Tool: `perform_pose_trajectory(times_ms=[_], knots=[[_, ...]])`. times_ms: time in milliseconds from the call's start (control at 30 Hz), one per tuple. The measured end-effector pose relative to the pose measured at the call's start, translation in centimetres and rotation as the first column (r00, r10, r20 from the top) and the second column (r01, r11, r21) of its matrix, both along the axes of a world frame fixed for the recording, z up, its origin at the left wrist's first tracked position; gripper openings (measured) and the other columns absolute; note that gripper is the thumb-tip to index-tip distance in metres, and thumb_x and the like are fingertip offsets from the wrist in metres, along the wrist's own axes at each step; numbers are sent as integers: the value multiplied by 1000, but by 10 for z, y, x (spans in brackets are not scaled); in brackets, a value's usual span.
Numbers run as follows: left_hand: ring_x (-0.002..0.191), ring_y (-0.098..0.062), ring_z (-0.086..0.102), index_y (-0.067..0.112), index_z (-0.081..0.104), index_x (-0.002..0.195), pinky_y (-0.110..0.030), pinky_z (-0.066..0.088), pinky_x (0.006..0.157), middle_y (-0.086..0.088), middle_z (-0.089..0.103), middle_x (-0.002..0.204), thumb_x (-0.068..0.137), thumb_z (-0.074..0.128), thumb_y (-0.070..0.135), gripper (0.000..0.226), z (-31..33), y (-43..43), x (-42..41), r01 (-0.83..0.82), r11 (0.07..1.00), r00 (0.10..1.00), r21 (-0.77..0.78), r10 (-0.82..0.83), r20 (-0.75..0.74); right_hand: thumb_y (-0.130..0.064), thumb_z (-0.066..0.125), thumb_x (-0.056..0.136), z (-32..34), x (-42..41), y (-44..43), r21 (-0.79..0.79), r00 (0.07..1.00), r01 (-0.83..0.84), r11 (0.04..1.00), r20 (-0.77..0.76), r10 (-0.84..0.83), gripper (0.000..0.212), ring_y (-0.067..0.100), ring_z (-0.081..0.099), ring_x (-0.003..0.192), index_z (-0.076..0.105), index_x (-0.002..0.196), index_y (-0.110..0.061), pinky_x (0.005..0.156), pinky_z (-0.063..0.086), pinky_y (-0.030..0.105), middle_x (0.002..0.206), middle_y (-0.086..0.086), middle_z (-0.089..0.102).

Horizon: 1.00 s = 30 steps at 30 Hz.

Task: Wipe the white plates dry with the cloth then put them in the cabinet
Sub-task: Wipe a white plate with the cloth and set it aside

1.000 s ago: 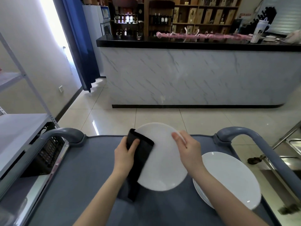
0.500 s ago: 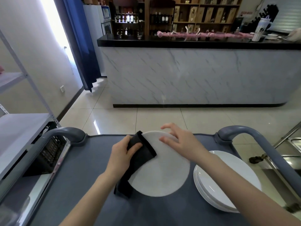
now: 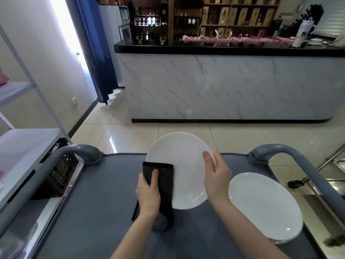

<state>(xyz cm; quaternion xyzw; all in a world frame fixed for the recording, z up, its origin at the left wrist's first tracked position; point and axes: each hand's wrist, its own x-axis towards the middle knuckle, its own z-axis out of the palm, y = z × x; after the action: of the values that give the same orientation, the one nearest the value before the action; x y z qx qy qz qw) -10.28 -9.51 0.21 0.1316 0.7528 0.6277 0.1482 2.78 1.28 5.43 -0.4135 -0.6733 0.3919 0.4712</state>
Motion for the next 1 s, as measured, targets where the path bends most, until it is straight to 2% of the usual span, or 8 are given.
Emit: perform_pose_trajectory(times_ms=[67, 200, 300, 367, 533, 700, 833, 1000], knots=[[74, -9, 59, 17, 56, 83, -18, 39, 59, 3, 64, 80, 96, 60, 34, 21, -4, 0, 2, 36, 999, 999, 15, -36, 12, -31, 54, 101, -1, 3, 4, -9, 999, -23, 1000, 27, 23, 45, 9, 26, 52, 34, 61, -34, 48, 26, 20, 51, -11, 33], [66, 1, 56, 20, 53, 80, -12, 40, 55, 5, 62, 73, 93, 64, 26, 19, 10, -2, -22, 216, 976, 957, 6, -210, -200, -32, 57, 99, 11, 18, 26, 63, 947, -256, 965, 217, 237, 29, 11, 37, 51, 49, 72, -28, 52, 32, 22, 53, -4, 45], [71, 2, 58, 30, 54, 85, -15, 43, 60, 14, 64, 76, 91, 66, 31, 13, 30, 7, -34, 456, 868, 790, -196, -496, -359, -41, 56, 97, 21, 15, 32, 62, 771, -485, 872, 500, 393, 20, 22, 54, 64, 63, 91, -22, 66, 41, 31, 65, 7, 61], [70, 0, 57, 35, 53, 82, -17, 43, 61, 18, 62, 74, 90, 66, 33, 16, 34, 13, -33, 503, 819, 711, -275, -573, -406, -42, 56, 97, 22, 11, 30, 86, 732, -519, 850, 559, 390, 23, 25, 56, 71, 66, 98, -21, 71, 42, 34, 70, 6, 65], [58, -3, 49, 25, 47, 71, -18, 37, 52, 11, 56, 64, 89, 67, 37, 29, 28, 16, -34, 275, 956, 894, -105, -294, -338, -34, 57, 99, 8, 14, 14, 106, 919, -326, 939, 267, 289, 26, 19, 39, 54, 56, 75, -23, 56, 34, 32, 56, 8, 46], [76, -22, 60, 9, 56, 82, -32, 44, 63, -4, 64, 77, 94, 60, 40, 34, 4, 9, -17, 74, 997, 997, -31, -75, -17, -36, 51, 100, -6, 5, -10, 23, 999, 44, 999, -9, -44, 25, 16, 42, 57, 54, 79, -22, 53, 35, 20, 64, -4, 52], [78, -23, 61, 6, 59, 84, -40, 48, 72, -9, 67, 83, 95, 60, 35, 31, -12, 2, -5, 71, 997, 993, 2, -71, 89, -36, 51, 101, -12, 14, 0, 16, 992, -60, 998, 114, 58, 26, 18, 48, 61, 53, 81, -19, 53, 36, 24, 68, 0, 56], [62, -10, 49, 7, 51, 76, -17, 39, 52, -4, 57, 68, 92, 65, 28, 31, 5, -8, -21, 184, 983, 972, 7, -181, -147, -68, 54, 77, 15, 25, 32, -13, 915, -300, 954, 279, 291, 35, 0, 54, 60, 57, 85, -34, 56, 39, 11, 65, -14, 62]])
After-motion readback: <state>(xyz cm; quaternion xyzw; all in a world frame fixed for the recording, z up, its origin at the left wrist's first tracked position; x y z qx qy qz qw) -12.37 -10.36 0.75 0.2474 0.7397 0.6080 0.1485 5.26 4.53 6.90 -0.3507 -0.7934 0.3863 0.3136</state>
